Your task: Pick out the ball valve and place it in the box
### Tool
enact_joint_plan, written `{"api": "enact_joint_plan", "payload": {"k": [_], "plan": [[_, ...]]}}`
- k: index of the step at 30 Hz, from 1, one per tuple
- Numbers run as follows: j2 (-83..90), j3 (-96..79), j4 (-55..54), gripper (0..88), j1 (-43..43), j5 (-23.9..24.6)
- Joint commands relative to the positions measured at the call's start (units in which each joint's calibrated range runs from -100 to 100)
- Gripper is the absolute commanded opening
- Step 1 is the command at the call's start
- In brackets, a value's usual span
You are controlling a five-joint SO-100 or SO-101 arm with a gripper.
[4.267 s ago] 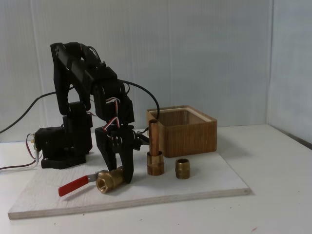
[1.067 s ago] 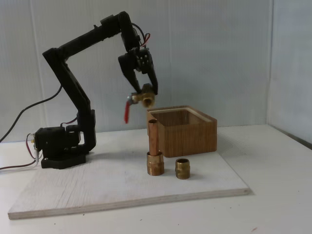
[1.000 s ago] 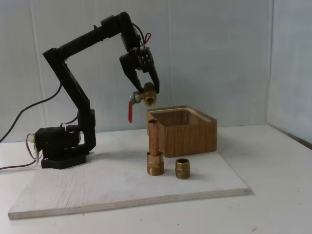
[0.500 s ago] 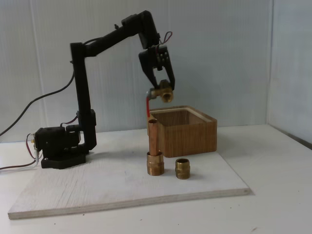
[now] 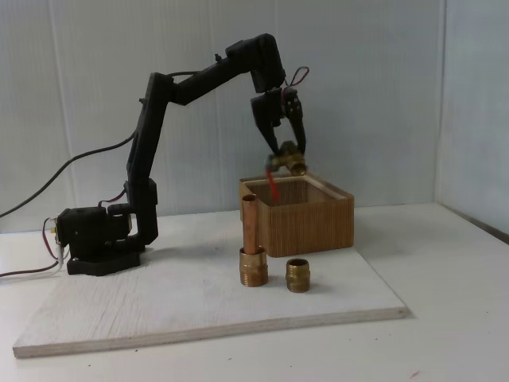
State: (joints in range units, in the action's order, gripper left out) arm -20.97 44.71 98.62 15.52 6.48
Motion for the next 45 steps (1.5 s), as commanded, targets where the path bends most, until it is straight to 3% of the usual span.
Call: {"api": "enact_joint_plan", "payload": {"k": [1, 11, 30, 45], "plan": [[-0.61, 8.63, 0.43, 0.6, 0.34, -3.02], [-8.75, 10.70, 0.17, 0.7, 1.15, -3.79], [-16.72, 10.61, -1.90, 0.7, 4.48, 0.50], [-17.74, 9.98, -0.35, 0.9, 3.52, 0.45]]}}
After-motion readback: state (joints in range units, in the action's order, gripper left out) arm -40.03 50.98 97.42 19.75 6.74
